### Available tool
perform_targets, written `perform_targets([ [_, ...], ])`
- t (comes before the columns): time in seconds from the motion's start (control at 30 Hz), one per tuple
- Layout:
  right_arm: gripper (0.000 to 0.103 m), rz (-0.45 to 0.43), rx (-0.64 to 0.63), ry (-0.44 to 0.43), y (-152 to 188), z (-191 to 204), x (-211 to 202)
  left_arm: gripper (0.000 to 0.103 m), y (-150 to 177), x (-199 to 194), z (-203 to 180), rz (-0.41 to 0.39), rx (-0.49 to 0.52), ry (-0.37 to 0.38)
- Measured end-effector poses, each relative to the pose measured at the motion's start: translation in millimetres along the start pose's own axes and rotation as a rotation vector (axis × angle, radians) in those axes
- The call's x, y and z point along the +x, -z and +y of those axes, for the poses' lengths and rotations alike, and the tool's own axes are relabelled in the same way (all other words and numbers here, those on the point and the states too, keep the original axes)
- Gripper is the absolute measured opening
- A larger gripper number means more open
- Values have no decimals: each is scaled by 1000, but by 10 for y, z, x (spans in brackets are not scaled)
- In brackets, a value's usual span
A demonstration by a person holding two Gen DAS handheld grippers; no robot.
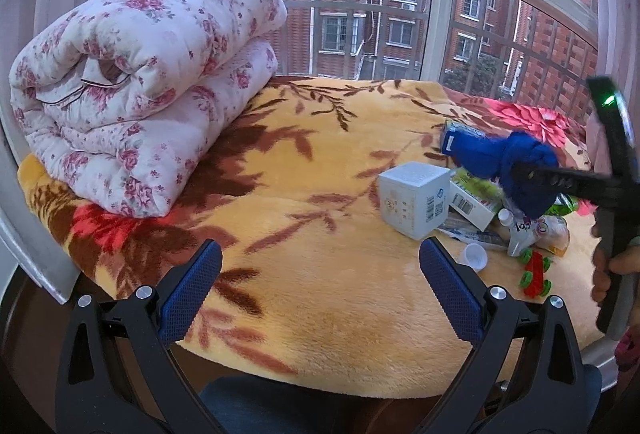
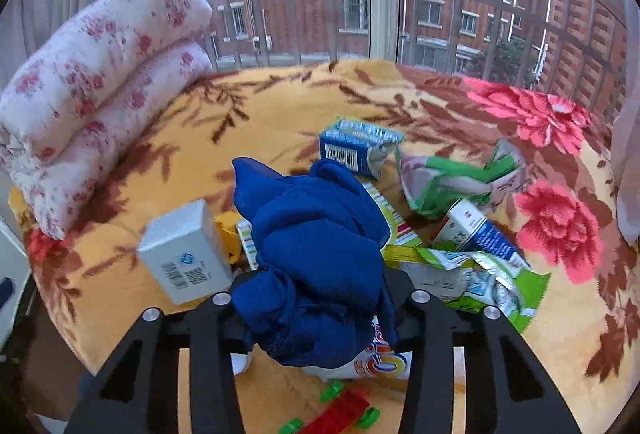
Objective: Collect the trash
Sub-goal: 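Grasp the blue cloth with the right tool while the left tool grasps the white cube box, then carry the blue cloth and white box to the orange bucket and release both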
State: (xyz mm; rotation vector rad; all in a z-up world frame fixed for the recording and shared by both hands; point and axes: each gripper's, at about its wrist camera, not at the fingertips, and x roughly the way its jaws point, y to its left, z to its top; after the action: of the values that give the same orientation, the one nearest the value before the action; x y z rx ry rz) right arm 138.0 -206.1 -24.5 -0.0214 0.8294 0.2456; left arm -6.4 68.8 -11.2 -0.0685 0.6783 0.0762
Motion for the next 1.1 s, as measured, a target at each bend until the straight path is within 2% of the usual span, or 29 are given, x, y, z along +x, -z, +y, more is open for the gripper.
perform_targets([
  [0.1,42,-55,21,-27,-3,-53,-254,97,13,49,-34,17,6,19],
  [0.2,42,-121,33,-52,21,-94,-550,97,3,112,-87,17,12,81],
  [0.3,42,-184,51,-86,98,-144,-858,97,-38,272,-218,7,31,188],
  [0.43,43,-230,72,-119,249,-222,-1163,97,-134,720,-470,48,81,343],
  [0.53,43,-242,81,-138,370,-244,-1289,97,-217,1084,-666,74,158,408],
  [0.6,43,-245,81,-143,438,-237,-1337,97,-264,1296,-738,93,181,397],
  [0.8,44,-241,69,-158,593,-221,-1422,93,-351,1771,-736,190,91,422],
  [0.83,44,-240,69,-159,608,-219,-1419,84,-360,1800,-737,199,79,429],
  [0.87,44,-240,68,-157,619,-222,-1417,82,-363,1789,-729,200,82,418],
  [1.0,44,-238,80,-158,671,-220,-1405,82,-354,1766,-694,202,85,436],
  [1.1,44,-242,81,-151,708,-218,-1426,82,-350,1607,-682,169,121,431],
])
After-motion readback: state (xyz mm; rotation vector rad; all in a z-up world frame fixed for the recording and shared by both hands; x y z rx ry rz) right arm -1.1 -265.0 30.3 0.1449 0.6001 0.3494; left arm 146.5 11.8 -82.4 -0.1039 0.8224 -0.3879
